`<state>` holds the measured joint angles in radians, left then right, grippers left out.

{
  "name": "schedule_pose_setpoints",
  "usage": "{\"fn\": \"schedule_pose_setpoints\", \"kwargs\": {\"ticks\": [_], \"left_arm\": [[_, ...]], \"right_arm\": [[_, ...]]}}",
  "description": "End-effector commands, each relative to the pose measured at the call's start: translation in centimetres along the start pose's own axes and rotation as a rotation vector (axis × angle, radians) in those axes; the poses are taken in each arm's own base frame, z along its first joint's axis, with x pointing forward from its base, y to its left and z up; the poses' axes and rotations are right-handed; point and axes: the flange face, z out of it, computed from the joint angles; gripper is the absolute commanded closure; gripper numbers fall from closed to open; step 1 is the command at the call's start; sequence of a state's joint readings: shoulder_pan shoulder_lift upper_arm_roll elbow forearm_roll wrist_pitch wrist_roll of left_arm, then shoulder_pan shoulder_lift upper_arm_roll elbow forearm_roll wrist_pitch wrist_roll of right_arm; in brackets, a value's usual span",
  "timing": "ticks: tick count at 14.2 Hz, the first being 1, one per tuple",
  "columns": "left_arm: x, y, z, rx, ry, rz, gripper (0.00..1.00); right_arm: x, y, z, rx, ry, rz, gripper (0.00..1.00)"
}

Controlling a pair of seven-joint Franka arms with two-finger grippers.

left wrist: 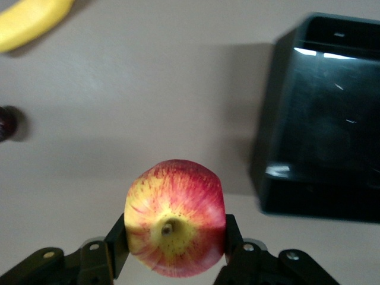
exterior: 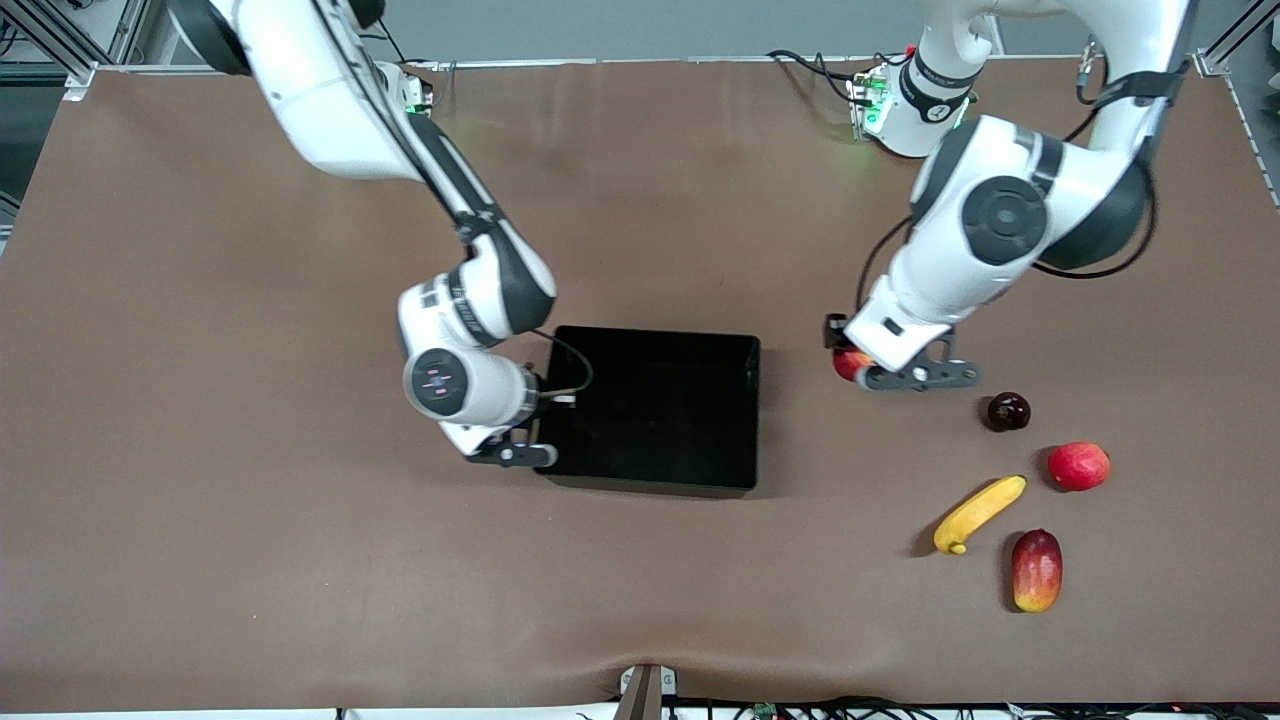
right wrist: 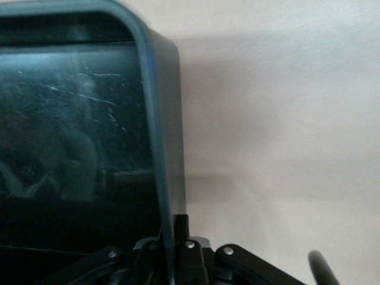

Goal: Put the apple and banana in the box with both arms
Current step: 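Carry the apple with the left gripper while the right gripper slides the tray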

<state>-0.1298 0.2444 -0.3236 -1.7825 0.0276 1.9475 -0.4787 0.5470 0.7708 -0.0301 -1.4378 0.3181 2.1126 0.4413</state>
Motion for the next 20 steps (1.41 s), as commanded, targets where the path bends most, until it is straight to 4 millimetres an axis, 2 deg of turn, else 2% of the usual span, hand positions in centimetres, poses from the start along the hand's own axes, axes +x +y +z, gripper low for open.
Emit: {"fn": "schedule_pose_setpoints", "kwargs": {"ticks": [1,2,4,6,8,9,11,13,15,16,17,19,20], "left_arm": [[-0.5,2.5,2.0,-0.019,-0.009,0.005,1.00],[-0.8,3.8,3.2,-0.020,-0.019,0.001,1.00],[-1.1,6.3,5.6,-0.030,-0.017,-0.006,1.00],[-0.6,8.1,7.4,-0.043,0.015,0.013,1.00],[-0.3,11.0,8.5,-0.070,0.035,0.021,1.00],[-0.3,12.7,9.0,-0.070,0.037,0.006,1.00],[-0.5,14.9,11.4,-0.023,0.055,-0.013,1.00],[-0.2,15.5,13.8,-0.010,0.079,-0.029,1.00],[0.1,15.6,15.6,-0.025,0.079,-0.029,1.00],[0.2,15.6,16.5,-0.020,0.076,-0.024,1.00],[0.3,15.6,17.0,-0.009,0.091,-0.009,1.00],[0.3,15.6,18.6,0.008,0.086,0.005,1.00],[0.3,15.6,19.2,0.004,0.083,0.004,1.00]], "right_arm": [[0.2,-0.7,0.2,0.026,0.017,0.049,0.01],[0.4,-0.7,-0.2,0.032,0.021,0.053,0.00],[1.3,0.6,-2.4,0.044,0.027,0.067,0.00],[2.5,1.8,-6.3,0.044,0.003,0.079,0.00],[4.2,3.6,-12.0,0.050,-0.011,0.096,0.00],[5.5,6.0,-14.6,0.047,-0.013,0.116,0.00],[6.3,9.2,-18.6,0.004,-0.005,0.089,0.00],[6.4,12.2,-22.5,-0.091,0.045,-0.029,0.00],[6.3,16.9,-27.1,-0.124,0.071,-0.014,0.00],[6.6,20.5,-28.9,-0.113,0.068,0.031,0.00],[6.4,23.1,-30.8,-0.101,0.075,0.068,0.00],[5.0,24.9,-34.7,-0.115,0.129,0.064,0.00],[4.6,27.4,-36.5,-0.114,0.142,0.065,0.00]]}}
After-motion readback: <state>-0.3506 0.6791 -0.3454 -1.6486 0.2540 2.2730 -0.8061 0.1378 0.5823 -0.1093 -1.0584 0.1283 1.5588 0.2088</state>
